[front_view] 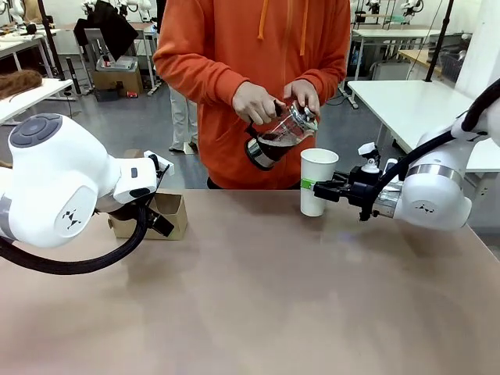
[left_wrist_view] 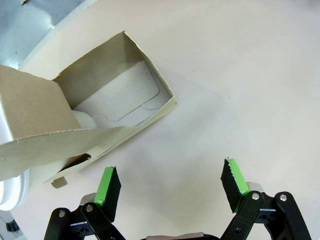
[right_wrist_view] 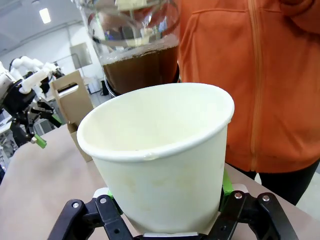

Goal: Pour a drink into a cup and package it in a carrier.
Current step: When a person places the Paper Cup Lid on the 600 ml Paper Cup , lift the 600 ml Paper Cup.

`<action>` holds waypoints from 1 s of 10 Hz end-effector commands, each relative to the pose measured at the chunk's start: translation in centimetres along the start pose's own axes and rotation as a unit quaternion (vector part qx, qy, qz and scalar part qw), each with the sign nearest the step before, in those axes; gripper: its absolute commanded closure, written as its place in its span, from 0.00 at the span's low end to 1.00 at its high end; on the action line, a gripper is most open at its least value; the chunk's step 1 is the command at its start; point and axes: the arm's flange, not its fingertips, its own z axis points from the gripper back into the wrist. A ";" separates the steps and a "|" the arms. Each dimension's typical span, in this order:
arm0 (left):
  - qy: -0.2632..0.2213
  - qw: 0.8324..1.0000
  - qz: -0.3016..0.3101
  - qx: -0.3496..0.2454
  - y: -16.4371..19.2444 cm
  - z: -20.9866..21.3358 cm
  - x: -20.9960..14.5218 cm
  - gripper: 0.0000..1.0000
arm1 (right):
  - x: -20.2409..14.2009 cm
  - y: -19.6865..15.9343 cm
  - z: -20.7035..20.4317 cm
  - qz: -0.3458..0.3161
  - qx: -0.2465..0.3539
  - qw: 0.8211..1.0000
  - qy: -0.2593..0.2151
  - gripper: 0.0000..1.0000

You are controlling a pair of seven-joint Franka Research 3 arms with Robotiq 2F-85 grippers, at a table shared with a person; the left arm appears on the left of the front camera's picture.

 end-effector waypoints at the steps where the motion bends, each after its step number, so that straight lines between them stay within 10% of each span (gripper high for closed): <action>1: -0.001 1.000 0.000 -0.001 0.0 0.0 0.0 0.00 | 0.1 0.1 0.0 -0.001 0.002 1.000 -0.004 0.20; 10: -0.001 1.000 0.000 -0.001 0.0 0.0 0.0 0.00 | 0.1 0.1 0.0 -0.001 0.002 1.000 -0.004 0.20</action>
